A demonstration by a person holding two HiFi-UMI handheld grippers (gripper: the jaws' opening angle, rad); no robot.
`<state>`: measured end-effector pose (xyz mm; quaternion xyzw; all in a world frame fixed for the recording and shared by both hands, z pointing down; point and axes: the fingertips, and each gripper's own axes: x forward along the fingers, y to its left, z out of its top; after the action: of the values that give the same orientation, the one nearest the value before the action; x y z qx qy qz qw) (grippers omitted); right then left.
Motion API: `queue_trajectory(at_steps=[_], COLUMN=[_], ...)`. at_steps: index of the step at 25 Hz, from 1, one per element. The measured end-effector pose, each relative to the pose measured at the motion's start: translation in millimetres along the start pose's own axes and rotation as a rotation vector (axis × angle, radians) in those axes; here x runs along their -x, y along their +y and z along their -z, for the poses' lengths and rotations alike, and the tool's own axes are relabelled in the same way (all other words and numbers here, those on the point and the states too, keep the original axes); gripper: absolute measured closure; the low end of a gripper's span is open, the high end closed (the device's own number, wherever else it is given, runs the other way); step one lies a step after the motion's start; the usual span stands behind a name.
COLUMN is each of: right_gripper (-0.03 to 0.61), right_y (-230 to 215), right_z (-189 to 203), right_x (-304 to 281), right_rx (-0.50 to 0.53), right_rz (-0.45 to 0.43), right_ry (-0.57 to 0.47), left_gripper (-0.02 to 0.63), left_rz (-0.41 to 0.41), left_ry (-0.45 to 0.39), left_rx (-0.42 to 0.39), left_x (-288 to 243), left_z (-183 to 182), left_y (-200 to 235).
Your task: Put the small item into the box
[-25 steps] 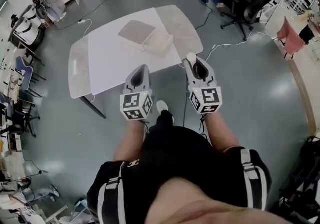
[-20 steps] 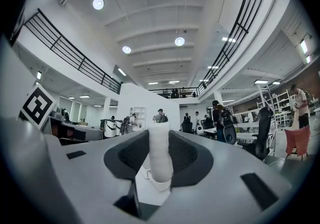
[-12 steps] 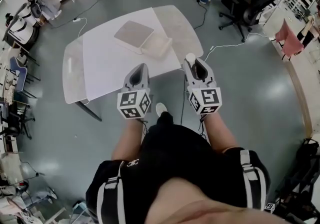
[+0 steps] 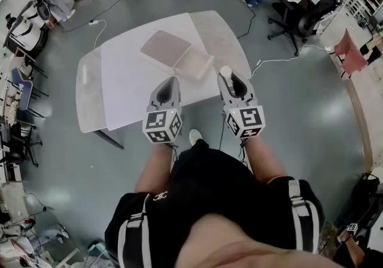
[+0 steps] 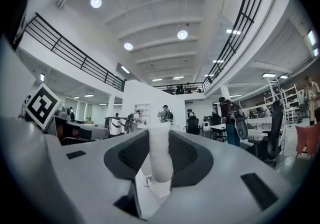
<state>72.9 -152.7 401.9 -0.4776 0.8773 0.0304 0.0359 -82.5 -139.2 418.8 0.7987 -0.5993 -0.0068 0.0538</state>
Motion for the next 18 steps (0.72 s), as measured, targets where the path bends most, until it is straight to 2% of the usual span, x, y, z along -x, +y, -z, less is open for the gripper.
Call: queue_trajectory(at_steps=[8, 18], right_gripper=[0.46, 0.46], right_y=[7.9, -7.7], right_z=[9.4, 23.0], right_x=[-78.1, -182.4], right_rx=[0.033, 0.068], right_rz=[-0.075, -0.111], right_ry=[0.035, 0.065], left_gripper=[0.601, 0.601], left_rz=[-0.022, -0.012], left_ry=[0.018, 0.033], left_rx=[0.022, 0.02], left_x=[-47.9, -129.4], left_z=[-2.9, -12.2], left_y=[50.3, 105.0])
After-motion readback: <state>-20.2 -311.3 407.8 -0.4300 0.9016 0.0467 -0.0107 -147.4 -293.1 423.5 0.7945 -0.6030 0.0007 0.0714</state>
